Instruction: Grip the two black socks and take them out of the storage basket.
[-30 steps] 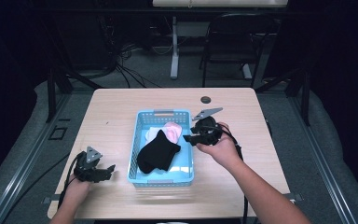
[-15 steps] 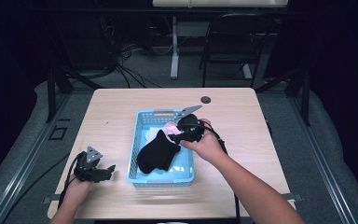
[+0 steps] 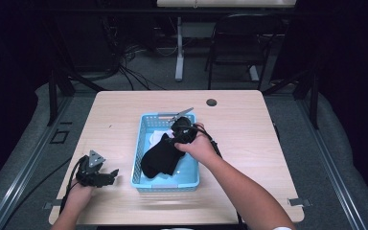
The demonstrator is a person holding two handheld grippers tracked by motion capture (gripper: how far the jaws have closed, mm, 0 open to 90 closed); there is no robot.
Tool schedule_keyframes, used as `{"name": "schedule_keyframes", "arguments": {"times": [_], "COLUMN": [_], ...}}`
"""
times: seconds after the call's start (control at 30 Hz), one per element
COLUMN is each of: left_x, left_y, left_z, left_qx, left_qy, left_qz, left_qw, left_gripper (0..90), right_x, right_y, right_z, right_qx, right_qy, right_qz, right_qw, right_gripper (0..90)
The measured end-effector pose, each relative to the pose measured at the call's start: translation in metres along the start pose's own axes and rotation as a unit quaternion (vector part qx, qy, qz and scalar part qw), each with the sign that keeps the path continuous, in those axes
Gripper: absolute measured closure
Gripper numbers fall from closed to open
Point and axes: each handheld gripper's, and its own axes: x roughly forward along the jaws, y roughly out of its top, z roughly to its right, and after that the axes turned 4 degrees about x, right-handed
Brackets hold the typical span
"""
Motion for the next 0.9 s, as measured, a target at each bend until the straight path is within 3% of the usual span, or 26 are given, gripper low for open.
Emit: {"name": "schedule_keyframes", "arguments": {"times": [0.1, 0.23, 0.47, 0.5, 0.6, 0.67, 0.7, 0.73, 0.9], "left_x": [0.0, 0.0, 0.0, 0.0, 0.0, 0.0, 0.0, 0.0, 0.0], "left_y": [0.0, 0.0, 0.0, 0.0, 0.0, 0.0, 0.0, 0.0, 0.0], "left_z": [0.0, 0.0, 0.0, 0.0, 0.0, 0.0, 0.0, 0.0, 0.0], "left_qx": [0.0, 0.0, 0.0, 0.0, 0.0, 0.0, 0.0, 0.0, 0.0], "left_qy": [0.0, -0.001, 0.0, 0.0, 0.0, 0.0, 0.0, 0.0, 0.0], "left_qz": [0.0, 0.001, 0.001, 0.001, 0.001, 0.001, 0.001, 0.001, 0.001], "left_qw": [1.0, 1.0, 1.0, 1.0, 1.0, 1.0, 1.0, 1.0, 1.0], "left_gripper": [15.6, 15.5, 15.5, 15.5, 15.6, 15.5, 15.5, 15.5, 15.5], "right_x": [0.013, 0.018, 0.026, 0.028, 0.027, 0.027, 0.027, 0.027, 0.023], "right_y": [-0.001, -0.002, -0.002, -0.003, -0.003, -0.003, -0.003, -0.003, -0.002], "right_z": [0.004, 0.006, 0.008, 0.008, 0.009, 0.008, 0.006, 0.006, 0.002], "right_qx": [0.012, 0.022, 0.035, 0.048, 0.048, 0.051, 0.053, 0.053, 0.029], "right_qy": [-0.005, -0.006, -0.008, -0.005, 0.001, 0.012, 0.012, 0.012, 0.015], "right_qz": [-0.006, -0.011, -0.044, -0.051, -0.067, -0.071, -0.069, -0.069, -0.066], "right_qw": [0.9999, 0.9997, 0.9984, 0.9976, 0.9966, 0.9961, 0.9961, 0.9961, 0.9973], "right_gripper": [57.6, 57.8, 59.6, 62.4, 68.0, 74.5, 81.8, 81.8, 88.2]}}
